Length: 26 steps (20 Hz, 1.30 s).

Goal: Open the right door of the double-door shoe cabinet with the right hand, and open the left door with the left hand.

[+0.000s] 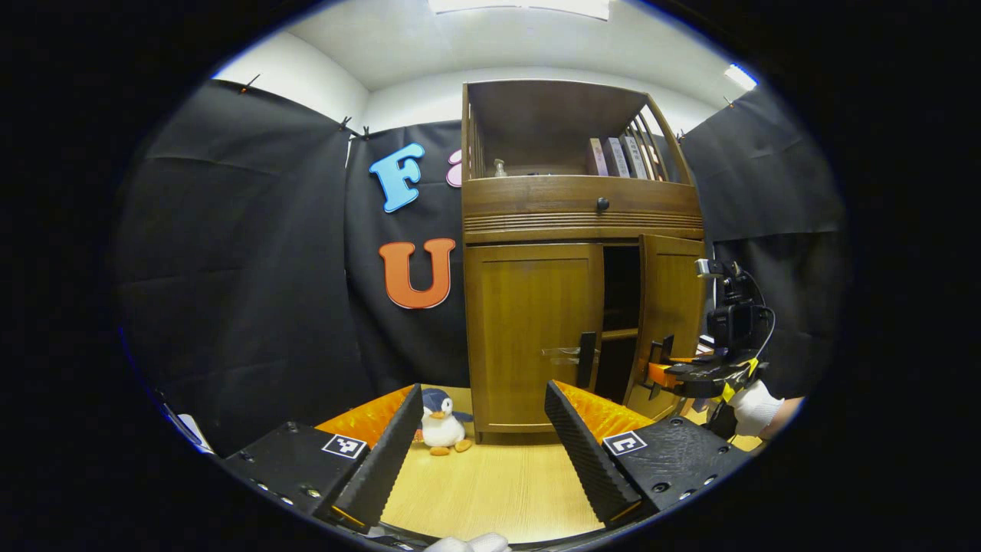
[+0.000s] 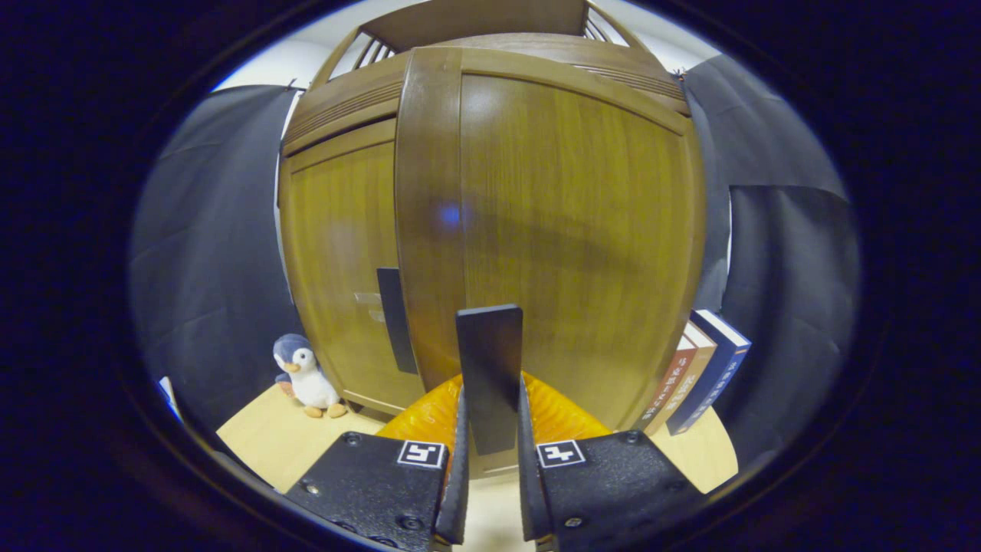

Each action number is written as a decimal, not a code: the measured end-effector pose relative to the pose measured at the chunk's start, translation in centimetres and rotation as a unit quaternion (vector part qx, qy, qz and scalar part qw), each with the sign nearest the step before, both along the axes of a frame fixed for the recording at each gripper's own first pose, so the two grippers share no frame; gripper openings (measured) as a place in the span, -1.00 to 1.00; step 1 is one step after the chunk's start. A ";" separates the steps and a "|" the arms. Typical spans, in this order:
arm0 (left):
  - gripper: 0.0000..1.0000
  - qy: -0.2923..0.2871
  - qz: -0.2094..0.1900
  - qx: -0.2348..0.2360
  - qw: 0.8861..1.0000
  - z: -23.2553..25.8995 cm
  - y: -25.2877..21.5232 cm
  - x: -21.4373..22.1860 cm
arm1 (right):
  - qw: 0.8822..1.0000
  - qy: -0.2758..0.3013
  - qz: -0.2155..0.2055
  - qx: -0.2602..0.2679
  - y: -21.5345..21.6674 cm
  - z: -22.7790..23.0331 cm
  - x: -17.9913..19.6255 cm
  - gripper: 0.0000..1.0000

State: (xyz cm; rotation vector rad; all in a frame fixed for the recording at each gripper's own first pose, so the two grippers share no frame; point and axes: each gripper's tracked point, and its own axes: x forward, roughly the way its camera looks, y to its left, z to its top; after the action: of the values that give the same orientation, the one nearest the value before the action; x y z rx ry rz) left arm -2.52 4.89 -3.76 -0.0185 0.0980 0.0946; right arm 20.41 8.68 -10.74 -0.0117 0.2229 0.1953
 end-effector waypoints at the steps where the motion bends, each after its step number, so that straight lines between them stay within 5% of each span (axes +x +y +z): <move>1: 0.92 0.000 -0.004 -0.001 1.000 0.1 -0.2 0.0 | 1.000 0.001 -0.001 0.001 -0.2 -0.1 -0.3 -0.39; 26: 0.92 0.000 -0.111 -0.015 0.994 0.0 -7.8 1.6 | 0.997 0.004 -0.072 0.031 -10.9 -1.0 -8.4 -0.60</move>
State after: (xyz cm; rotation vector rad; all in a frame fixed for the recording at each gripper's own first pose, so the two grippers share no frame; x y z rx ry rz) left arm -0.96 -2.95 -3.79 -0.0381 0.1009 -0.1282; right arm 12.05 -2.19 -11.72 0.0671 0.2253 0.0587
